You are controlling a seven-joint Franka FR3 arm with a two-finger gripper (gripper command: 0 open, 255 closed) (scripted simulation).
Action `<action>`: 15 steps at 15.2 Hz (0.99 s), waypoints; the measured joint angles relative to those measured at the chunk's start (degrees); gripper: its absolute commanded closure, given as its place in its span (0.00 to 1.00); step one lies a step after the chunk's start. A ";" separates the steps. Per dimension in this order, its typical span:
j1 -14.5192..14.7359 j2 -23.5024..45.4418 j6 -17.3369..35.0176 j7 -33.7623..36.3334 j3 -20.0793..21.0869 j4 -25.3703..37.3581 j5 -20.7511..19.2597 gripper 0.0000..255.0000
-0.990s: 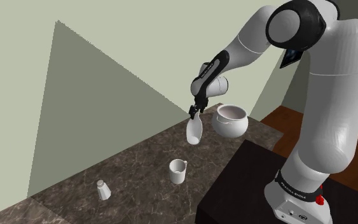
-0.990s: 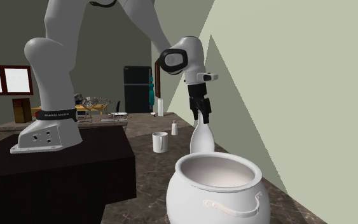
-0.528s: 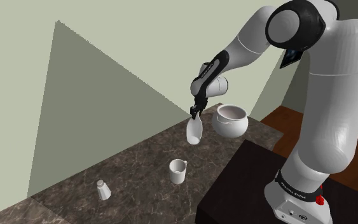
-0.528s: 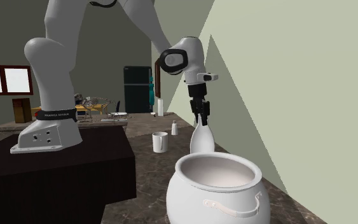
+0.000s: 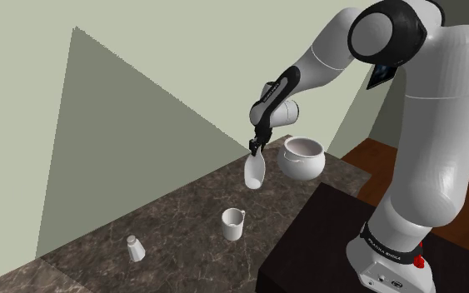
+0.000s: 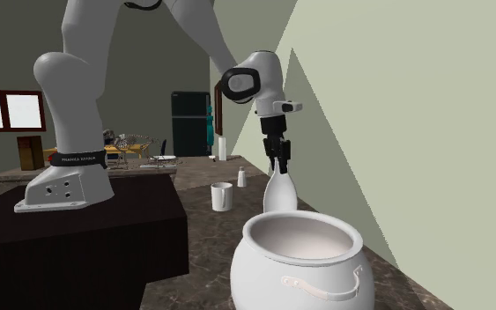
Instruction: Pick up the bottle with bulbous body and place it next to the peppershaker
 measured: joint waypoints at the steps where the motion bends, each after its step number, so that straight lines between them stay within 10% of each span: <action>1: 0.11 -0.31 -0.29 0.17 -0.11 -0.08 -0.19 1.00; 15: 1.54 -8.81 -9.58 3.79 -2.33 0.95 -4.98 1.00</action>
